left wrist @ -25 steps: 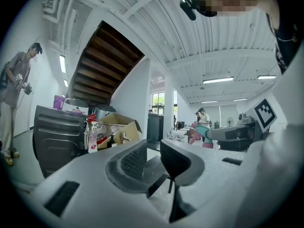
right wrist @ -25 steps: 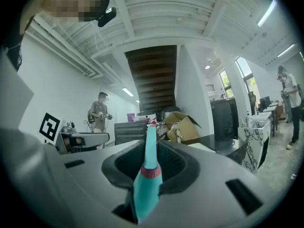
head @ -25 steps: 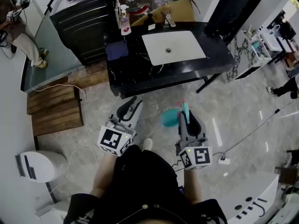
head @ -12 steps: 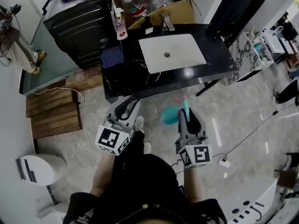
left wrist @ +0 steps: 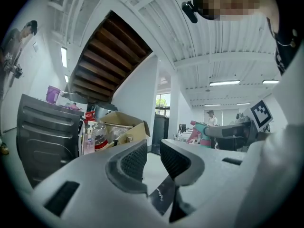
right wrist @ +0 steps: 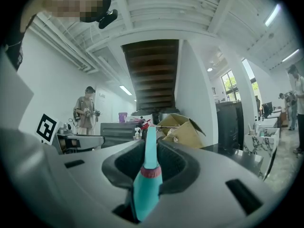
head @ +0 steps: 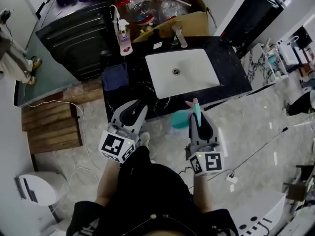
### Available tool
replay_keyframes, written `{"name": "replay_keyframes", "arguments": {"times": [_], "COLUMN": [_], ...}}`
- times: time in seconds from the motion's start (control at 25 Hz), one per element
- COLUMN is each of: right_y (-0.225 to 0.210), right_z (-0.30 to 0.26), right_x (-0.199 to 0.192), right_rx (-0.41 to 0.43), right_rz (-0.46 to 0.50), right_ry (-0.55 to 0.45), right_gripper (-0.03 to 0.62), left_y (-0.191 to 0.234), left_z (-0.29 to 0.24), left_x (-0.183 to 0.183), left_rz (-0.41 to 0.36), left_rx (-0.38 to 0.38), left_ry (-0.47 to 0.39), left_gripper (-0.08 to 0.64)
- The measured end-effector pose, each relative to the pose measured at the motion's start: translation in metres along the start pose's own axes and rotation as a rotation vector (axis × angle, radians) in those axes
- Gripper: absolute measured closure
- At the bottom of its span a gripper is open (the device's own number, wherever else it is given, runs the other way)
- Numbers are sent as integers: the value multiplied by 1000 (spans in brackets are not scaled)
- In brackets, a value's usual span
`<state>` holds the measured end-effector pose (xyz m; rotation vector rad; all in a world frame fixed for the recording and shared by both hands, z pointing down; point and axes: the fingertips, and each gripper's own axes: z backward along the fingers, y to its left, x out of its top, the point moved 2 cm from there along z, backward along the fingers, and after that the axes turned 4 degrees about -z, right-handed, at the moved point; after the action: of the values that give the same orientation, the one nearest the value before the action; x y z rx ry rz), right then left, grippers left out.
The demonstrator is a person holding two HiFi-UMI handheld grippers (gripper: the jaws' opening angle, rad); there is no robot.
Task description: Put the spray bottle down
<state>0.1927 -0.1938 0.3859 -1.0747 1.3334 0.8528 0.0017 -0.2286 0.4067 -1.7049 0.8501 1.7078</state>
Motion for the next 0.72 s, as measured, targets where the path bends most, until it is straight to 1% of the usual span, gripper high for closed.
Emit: {"name": "replay_keyframes", "arguments": {"times": [0.16,0.4,0.56,0.72], "right_y": [-11,-30,-30,-21], "right_z": [-43,-90,-122,-156], "right_x": [4,9,6,1], "right_rx": [-21,-45,-7,75], "right_rz": [9,20,34,35], "right_ry": [0,-1,17,26], "right_gripper": [505,505,505,505], "left_y": [32,58,76,96], "left_z": [-26,-50,-59,-62], "left_x": [-3,-5,-7,-7], "left_rz": [19,25,24,29], "left_rx": [-6,-11,19,93], "left_ry": [6,24,35,40], "left_gripper": [486,486,486,486]}}
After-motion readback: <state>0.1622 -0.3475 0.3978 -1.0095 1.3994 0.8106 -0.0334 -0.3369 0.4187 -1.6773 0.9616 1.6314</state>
